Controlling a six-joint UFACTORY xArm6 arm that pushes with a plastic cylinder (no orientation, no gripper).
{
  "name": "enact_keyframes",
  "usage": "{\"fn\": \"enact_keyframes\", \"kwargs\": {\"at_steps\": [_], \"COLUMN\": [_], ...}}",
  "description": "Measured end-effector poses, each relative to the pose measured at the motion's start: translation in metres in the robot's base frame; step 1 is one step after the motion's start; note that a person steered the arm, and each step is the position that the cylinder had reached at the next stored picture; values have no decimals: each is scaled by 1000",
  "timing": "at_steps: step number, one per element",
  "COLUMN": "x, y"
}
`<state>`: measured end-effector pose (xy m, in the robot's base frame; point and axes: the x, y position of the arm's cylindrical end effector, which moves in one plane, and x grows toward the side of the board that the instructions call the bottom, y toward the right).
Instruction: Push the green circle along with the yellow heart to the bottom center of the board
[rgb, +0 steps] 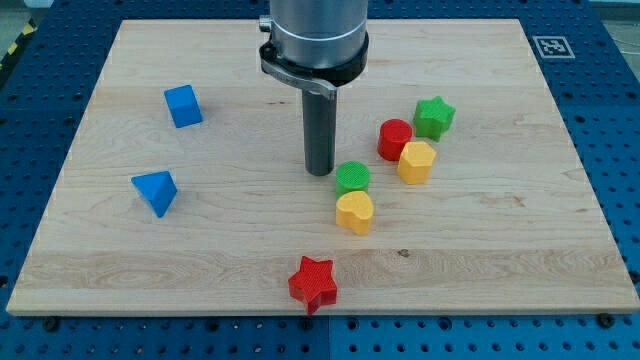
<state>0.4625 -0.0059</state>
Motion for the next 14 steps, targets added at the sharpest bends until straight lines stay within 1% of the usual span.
{"fn": "enact_keyframes", "kwargs": {"at_steps": [1,3,4,7,8,11,14], "x": [-17,-14,-12,67,70,69,45], "y": [1,36,36,36,36,36,36]}}
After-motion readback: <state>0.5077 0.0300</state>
